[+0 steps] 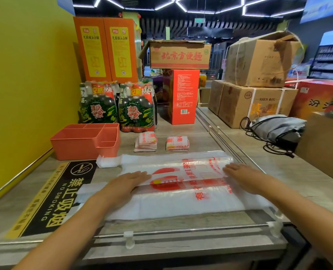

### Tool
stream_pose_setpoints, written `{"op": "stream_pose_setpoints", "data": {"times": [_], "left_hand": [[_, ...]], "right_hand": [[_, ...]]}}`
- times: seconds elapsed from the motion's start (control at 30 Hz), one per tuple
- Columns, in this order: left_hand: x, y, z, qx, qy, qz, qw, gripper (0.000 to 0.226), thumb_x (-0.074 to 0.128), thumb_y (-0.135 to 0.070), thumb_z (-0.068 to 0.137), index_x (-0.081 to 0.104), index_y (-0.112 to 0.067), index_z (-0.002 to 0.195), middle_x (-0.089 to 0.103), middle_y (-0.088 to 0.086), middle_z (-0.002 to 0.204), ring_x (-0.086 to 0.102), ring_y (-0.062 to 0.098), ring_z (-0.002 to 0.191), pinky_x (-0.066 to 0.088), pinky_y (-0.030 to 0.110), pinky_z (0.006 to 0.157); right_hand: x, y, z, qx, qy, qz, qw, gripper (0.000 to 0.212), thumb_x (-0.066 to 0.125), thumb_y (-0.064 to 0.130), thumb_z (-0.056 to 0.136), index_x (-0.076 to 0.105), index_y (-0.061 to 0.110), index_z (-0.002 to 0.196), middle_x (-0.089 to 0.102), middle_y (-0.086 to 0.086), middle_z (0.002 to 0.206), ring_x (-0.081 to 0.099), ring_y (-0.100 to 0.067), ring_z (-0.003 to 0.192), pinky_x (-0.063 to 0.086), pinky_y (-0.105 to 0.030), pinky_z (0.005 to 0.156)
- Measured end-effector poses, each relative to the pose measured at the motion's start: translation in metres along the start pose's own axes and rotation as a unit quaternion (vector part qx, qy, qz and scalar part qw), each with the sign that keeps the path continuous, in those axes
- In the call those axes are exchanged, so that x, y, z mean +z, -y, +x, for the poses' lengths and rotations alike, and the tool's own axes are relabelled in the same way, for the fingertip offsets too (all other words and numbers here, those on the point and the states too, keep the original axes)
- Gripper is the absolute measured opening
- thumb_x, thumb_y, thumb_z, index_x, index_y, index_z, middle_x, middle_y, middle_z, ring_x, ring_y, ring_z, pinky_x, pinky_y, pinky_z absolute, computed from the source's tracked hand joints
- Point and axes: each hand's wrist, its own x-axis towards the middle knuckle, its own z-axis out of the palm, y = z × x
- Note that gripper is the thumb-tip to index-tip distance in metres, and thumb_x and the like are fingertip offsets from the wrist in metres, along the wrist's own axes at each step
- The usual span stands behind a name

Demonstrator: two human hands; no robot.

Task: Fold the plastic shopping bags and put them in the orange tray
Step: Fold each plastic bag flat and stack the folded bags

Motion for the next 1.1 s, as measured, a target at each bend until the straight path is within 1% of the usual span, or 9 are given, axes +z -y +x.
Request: {"op": "stream_pose_setpoints", "data": {"times": [0.1, 0.2, 0.37, 0.5, 0.63, 0.77, 0.93, 1.0, 1.1], "left_hand": [[-0.002, -0.006, 0.001, 0.001, -0.018, -0.005, 1.000, 0.052, 0.037, -0.024, 0.108, 0.027, -0.045, 0.155, 0.022, -0.015, 0.164, 0.022, 0.007, 0.150, 0.017, 0.022, 0.118], [-0.002, -0.010, 0.003, -0.001, -0.040, -0.016, 0.999, 0.049, 0.040, -0.027, 0.108, 0.032, -0.041, 0.154, 0.027, -0.017, 0.162, 0.026, 0.005, 0.149, 0.018, 0.018, 0.116], [-0.001, -0.010, -0.001, 0.020, -0.060, -0.060, 0.996, 0.045, 0.044, -0.027, 0.106, 0.042, -0.042, 0.149, 0.036, -0.024, 0.154, 0.033, -0.001, 0.143, 0.022, 0.014, 0.115], [-0.002, -0.002, -0.004, 0.001, -0.023, -0.125, 0.992, 0.038, 0.043, -0.036, 0.107, 0.047, -0.055, 0.140, 0.036, -0.038, 0.145, 0.036, -0.007, 0.138, 0.027, 0.023, 0.119], [-0.001, -0.003, -0.002, -0.003, -0.011, -0.153, 0.988, 0.040, 0.043, -0.037, 0.107, 0.045, -0.059, 0.140, 0.040, -0.033, 0.149, 0.038, -0.003, 0.140, 0.027, 0.026, 0.119], [0.001, -0.001, -0.001, 0.010, -0.001, -0.151, 0.988, 0.033, 0.040, -0.052, 0.102, 0.039, -0.080, 0.120, 0.036, -0.034, 0.151, 0.032, -0.005, 0.141, 0.023, 0.027, 0.122], [0.001, 0.001, 0.002, 0.036, -0.011, -0.076, 0.996, 0.049, 0.039, -0.034, 0.108, 0.028, -0.078, 0.126, 0.031, -0.028, 0.157, 0.028, -0.001, 0.146, 0.020, 0.022, 0.121], [-0.001, -0.001, 0.000, 0.021, -0.013, -0.071, 0.997, 0.045, 0.039, -0.036, 0.108, 0.032, -0.064, 0.142, 0.032, -0.028, 0.156, 0.030, 0.000, 0.145, 0.021, 0.021, 0.120], [-0.004, -0.011, -0.001, 0.000, -0.021, -0.075, 0.997, 0.042, 0.038, -0.036, 0.108, 0.038, -0.051, 0.148, 0.036, -0.028, 0.154, 0.033, 0.000, 0.144, 0.023, 0.021, 0.119]], "right_hand": [[-0.016, 0.031, 0.007, -0.057, -0.049, 0.078, 0.994, 0.071, 0.046, 0.024, 0.104, 0.004, 0.021, 0.161, 0.000, 0.002, 0.168, -0.004, -0.017, 0.155, 0.001, -0.039, 0.127], [-0.040, 0.089, 0.009, -0.144, -0.082, 0.182, 0.969, 0.069, 0.048, 0.043, 0.103, 0.013, 0.030, 0.161, 0.015, 0.004, 0.168, 0.015, -0.017, 0.154, 0.016, -0.037, 0.125], [-0.047, 0.154, 0.029, -0.166, -0.082, 0.213, 0.959, 0.049, 0.044, 0.030, 0.106, 0.035, 0.032, 0.154, 0.041, 0.008, 0.157, 0.047, -0.018, 0.137, 0.041, -0.034, 0.111], [-0.036, 0.125, 0.031, -0.127, -0.067, 0.264, 0.954, 0.042, 0.051, 0.045, 0.100, 0.060, 0.027, 0.136, 0.067, 0.000, 0.128, 0.067, -0.018, 0.109, 0.049, -0.015, 0.068], [-0.005, 0.063, 0.024, -0.006, -0.009, 0.334, 0.942, 0.040, 0.051, 0.042, 0.100, 0.058, 0.029, 0.138, 0.063, 0.004, 0.132, 0.060, -0.018, 0.117, 0.048, -0.030, 0.095], [0.004, 0.021, 0.007, 0.039, -0.027, 0.293, 0.955, 0.052, 0.055, 0.051, 0.096, 0.062, 0.013, 0.131, 0.069, -0.019, 0.122, 0.060, -0.033, 0.088, 0.046, -0.032, 0.071], [-0.006, 0.023, -0.008, 0.017, -0.033, 0.099, 0.994, 0.055, 0.050, 0.021, 0.104, 0.033, 0.024, 0.156, 0.033, -0.001, 0.162, 0.041, -0.022, 0.142, 0.034, -0.034, 0.116], [-0.006, 0.039, -0.002, -0.023, -0.057, 0.101, 0.993, 0.057, 0.048, 0.023, 0.106, 0.026, 0.029, 0.158, 0.025, 0.002, 0.165, 0.028, -0.019, 0.150, 0.023, -0.035, 0.121], [-0.024, 0.080, 0.006, -0.104, -0.065, 0.183, 0.975, 0.053, 0.048, 0.030, 0.106, 0.031, 0.037, 0.155, 0.034, 0.007, 0.161, 0.039, -0.019, 0.144, 0.035, -0.037, 0.118]]}}
